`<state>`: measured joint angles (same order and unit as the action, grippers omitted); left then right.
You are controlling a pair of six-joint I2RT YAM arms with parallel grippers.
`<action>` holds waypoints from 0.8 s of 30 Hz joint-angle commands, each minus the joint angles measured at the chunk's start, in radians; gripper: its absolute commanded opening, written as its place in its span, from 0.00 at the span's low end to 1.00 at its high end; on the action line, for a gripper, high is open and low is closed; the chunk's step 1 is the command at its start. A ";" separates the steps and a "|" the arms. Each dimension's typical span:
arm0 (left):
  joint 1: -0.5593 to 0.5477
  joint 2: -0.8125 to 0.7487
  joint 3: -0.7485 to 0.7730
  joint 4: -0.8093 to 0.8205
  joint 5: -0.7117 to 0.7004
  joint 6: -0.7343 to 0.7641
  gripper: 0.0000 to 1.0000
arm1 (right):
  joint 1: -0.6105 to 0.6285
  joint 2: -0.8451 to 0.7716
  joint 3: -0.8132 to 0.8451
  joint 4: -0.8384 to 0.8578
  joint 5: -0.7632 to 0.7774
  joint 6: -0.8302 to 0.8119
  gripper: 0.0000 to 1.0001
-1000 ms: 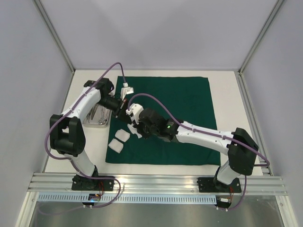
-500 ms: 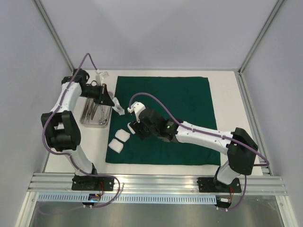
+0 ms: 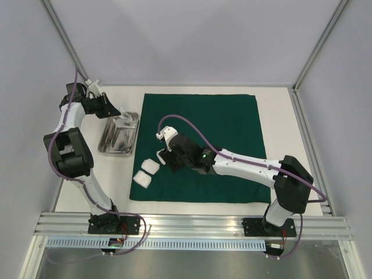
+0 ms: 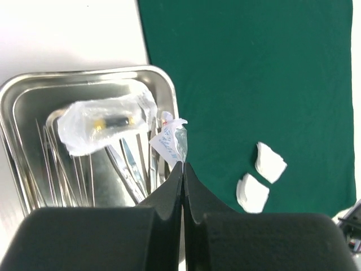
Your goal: Prepare the surgical pack
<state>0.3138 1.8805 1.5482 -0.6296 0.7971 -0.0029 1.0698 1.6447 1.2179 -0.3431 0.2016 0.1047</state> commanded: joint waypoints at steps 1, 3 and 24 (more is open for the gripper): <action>-0.005 0.045 0.047 0.126 0.002 -0.086 0.00 | -0.005 0.013 0.020 0.013 0.021 0.003 0.66; -0.005 0.077 0.053 0.152 0.005 -0.098 0.00 | -0.007 0.015 0.019 0.012 0.018 0.004 0.66; -0.004 0.175 -0.060 0.301 -0.009 -0.275 0.20 | -0.024 0.052 0.031 0.009 0.002 0.010 0.64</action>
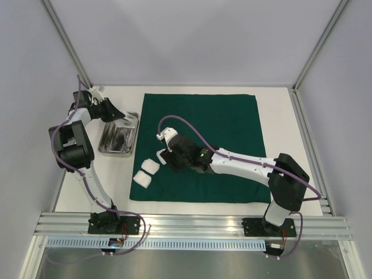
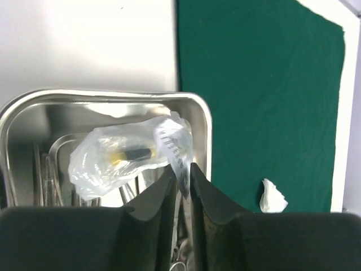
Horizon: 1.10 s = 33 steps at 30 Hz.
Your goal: Prepare the surgical pack
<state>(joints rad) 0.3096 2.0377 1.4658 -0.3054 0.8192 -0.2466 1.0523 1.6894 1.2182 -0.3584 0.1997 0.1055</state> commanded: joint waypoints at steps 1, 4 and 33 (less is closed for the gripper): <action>-0.001 0.022 0.025 -0.038 -0.054 -0.022 0.25 | -0.005 0.007 0.030 0.024 0.004 0.010 0.64; 0.000 0.021 0.036 -0.096 -0.115 -0.003 0.45 | -0.006 0.007 0.030 0.024 0.004 0.014 0.64; -0.004 -0.356 -0.093 -0.283 -0.214 0.245 0.60 | -0.362 0.300 0.234 0.029 -0.394 0.253 0.49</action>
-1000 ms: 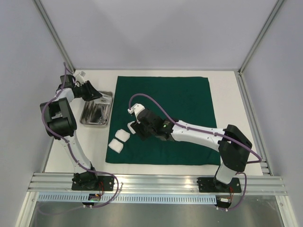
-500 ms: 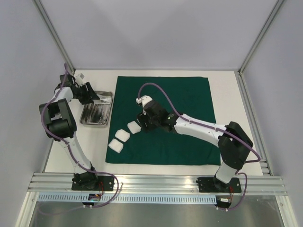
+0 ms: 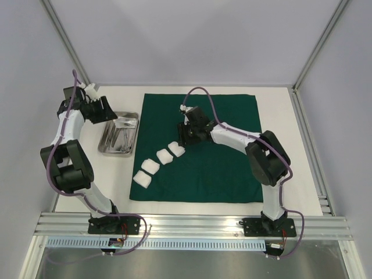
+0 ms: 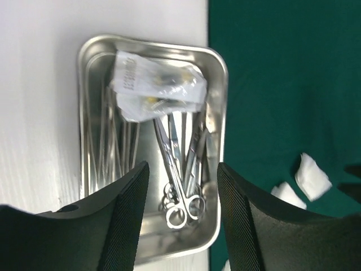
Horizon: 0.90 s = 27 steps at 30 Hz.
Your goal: Prepare the surgical pack
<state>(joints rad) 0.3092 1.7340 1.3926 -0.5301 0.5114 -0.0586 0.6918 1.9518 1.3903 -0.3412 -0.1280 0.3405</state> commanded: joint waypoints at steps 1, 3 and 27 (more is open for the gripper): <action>-0.008 -0.054 -0.018 -0.085 0.111 0.080 0.60 | -0.006 0.067 0.073 0.014 -0.074 0.017 0.49; -0.019 -0.054 0.000 -0.183 0.144 0.153 0.59 | -0.020 0.096 0.108 0.011 -0.107 0.018 0.48; -0.051 -0.117 -0.037 -0.370 0.217 0.298 0.58 | -0.023 0.145 0.065 0.085 -0.278 0.071 0.07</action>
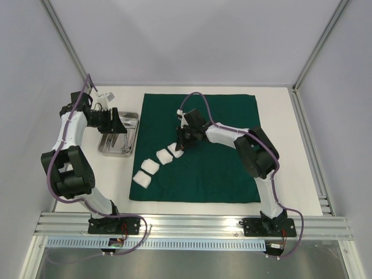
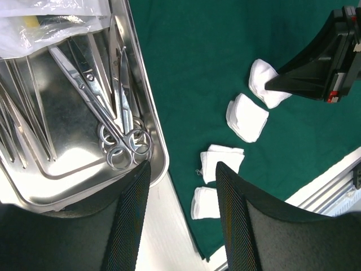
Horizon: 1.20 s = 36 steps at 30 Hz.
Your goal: Prepare the surgical pack
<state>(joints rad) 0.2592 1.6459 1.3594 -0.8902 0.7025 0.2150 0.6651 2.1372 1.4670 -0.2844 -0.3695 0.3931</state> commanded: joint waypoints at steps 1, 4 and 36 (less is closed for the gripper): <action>-0.002 -0.029 -0.005 -0.009 0.028 0.026 0.58 | 0.004 -0.055 -0.013 0.030 -0.040 0.024 0.04; -0.002 -0.031 -0.006 -0.012 0.031 0.024 0.58 | 0.004 -0.101 -0.037 0.056 -0.036 0.045 0.01; -0.002 -0.028 -0.014 -0.026 0.048 0.029 0.57 | 0.091 -0.019 -0.077 0.275 -0.051 0.254 0.01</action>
<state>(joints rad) 0.2592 1.6459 1.3472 -0.9089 0.7250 0.2230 0.7540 2.1014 1.3499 -0.0494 -0.4133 0.6327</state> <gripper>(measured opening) 0.566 0.033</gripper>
